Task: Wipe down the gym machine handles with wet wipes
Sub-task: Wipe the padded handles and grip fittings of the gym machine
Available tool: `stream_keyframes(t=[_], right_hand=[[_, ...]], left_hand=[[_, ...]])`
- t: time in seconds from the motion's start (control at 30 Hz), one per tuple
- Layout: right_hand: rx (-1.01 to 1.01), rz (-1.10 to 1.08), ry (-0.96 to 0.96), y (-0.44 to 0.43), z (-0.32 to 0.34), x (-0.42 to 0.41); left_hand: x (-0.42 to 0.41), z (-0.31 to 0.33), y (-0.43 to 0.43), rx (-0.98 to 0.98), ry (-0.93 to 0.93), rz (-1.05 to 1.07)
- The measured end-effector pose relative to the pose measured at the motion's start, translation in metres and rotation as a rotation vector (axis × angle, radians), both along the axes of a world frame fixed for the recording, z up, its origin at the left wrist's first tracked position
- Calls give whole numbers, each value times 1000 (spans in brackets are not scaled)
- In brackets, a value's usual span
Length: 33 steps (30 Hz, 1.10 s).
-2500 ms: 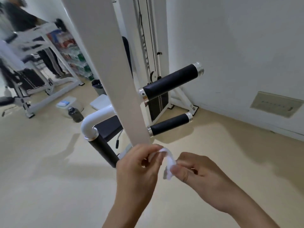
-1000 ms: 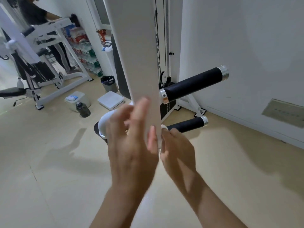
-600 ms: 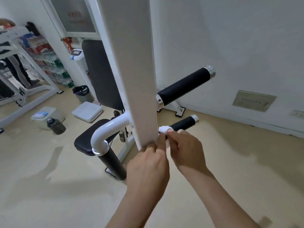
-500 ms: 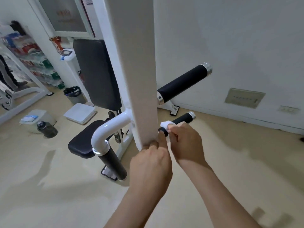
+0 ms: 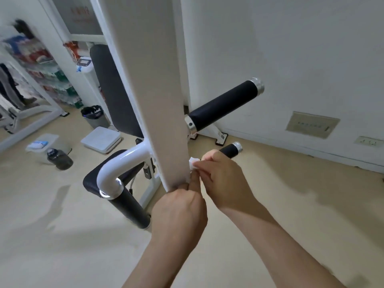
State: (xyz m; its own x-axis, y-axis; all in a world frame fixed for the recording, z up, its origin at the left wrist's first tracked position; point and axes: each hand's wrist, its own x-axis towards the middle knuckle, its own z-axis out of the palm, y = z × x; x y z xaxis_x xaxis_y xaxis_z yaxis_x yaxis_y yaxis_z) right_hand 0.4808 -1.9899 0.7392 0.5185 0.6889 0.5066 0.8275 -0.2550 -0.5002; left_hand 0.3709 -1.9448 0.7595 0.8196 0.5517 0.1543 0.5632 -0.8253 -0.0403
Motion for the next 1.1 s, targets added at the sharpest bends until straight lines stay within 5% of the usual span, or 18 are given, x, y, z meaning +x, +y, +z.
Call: stream_keyframes(t=[0.17, 0.3, 0.47, 0.57, 0.73, 0.87, 0.93, 1.0, 1.1], right_hand=[[141, -216, 7, -4, -5, 27], [68, 29, 55, 2, -10, 3], [137, -130, 80, 3, -4, 22], [77, 8, 215, 4, -8, 1], [230, -255, 50, 3, -11, 33], [118, -29, 31, -4, -19, 3], [135, -104, 26, -7, -17, 15], [209, -291, -33, -5, -14, 30], [135, -136, 17, 0, -19, 16]], left_hand=[[8, 5, -4, -1, 22, 66], [12, 9, -3, 22, 41, 108], [20, 17, -6, 70, 97, 149], [19, 18, -7, 4, 75, 178], [18, 11, -7, 34, 96, 159], [22, 10, -9, 33, 33, 201], [22, 16, -8, 23, 43, 220], [20, 21, -12, 34, 37, 155], [16, 9, -17, 14, -75, -13]])
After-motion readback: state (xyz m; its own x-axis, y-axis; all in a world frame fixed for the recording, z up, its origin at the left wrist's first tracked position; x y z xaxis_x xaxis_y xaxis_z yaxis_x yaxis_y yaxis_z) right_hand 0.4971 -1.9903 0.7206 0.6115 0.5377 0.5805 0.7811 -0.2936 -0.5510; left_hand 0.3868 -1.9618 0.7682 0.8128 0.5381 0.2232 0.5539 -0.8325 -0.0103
